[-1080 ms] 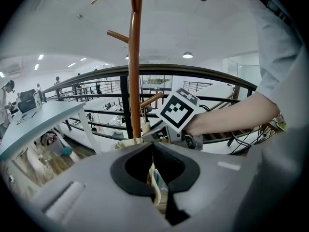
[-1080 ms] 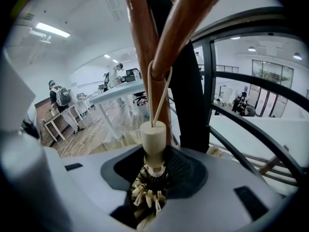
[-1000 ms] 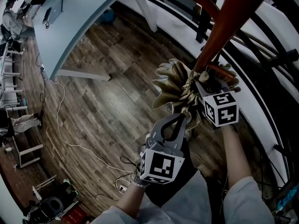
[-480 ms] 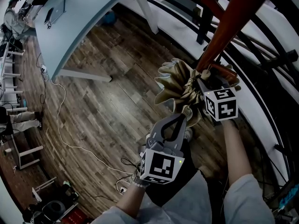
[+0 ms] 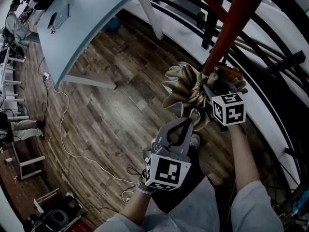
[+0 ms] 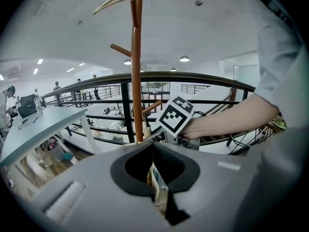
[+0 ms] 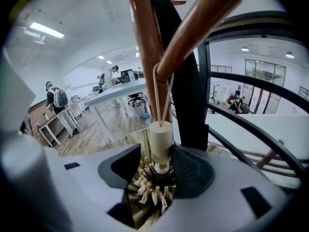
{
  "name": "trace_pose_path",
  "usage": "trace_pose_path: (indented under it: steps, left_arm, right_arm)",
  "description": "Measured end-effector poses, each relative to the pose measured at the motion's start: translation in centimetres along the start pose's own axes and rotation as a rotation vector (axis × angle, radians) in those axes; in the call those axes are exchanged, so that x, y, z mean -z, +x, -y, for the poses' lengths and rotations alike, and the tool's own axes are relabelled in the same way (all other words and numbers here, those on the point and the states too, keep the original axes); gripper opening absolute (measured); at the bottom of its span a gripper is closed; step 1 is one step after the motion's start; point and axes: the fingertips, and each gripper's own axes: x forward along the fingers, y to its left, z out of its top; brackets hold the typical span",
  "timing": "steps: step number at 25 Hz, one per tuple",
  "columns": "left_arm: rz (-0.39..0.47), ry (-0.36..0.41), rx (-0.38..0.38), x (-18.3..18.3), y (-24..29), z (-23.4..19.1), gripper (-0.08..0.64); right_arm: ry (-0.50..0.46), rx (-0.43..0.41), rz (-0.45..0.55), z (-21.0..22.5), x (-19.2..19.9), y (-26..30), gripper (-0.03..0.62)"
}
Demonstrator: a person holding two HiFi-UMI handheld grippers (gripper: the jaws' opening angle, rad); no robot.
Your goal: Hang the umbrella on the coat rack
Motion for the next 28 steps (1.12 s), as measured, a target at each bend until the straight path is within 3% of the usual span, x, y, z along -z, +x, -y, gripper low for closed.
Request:
trace_pose_path:
  steps: [9, 11, 13, 19, 25, 28]
  left_arm:
    - [0.027, 0.004, 0.000, -0.9, -1.6, -0.5, 0.009]
    - [0.041, 0.003, 0.000, -1.6, -1.9, -0.6, 0.009]
    - [0.057, 0.006, 0.002, -2.5, -2.4, -0.7, 0.009]
    - [0.123, 0.042, 0.013, -6.3, -3.9, -0.4, 0.009]
    - [0.155, 0.054, 0.020, -8.7, -6.1, 0.7, 0.009]
    - [0.186, 0.069, 0.037, -10.5, -7.4, 1.2, 0.009]
  right_arm:
    - [0.011, 0.056, 0.072, -1.2, -1.5, -3.1, 0.173]
    - [0.023, 0.088, 0.115, -1.2, -2.3, -4.5, 0.105]
    - [0.034, 0.108, 0.154, -1.4, -3.1, -6.3, 0.076]
    - [-0.021, 0.095, 0.228, -3.8, -5.7, -11.2, 0.053]
    - [0.084, 0.075, 0.313, -5.9, -8.1, -16.7, 0.024]
    - [0.078, 0.084, 0.341, -6.9, -9.2, -19.4, 0.021]
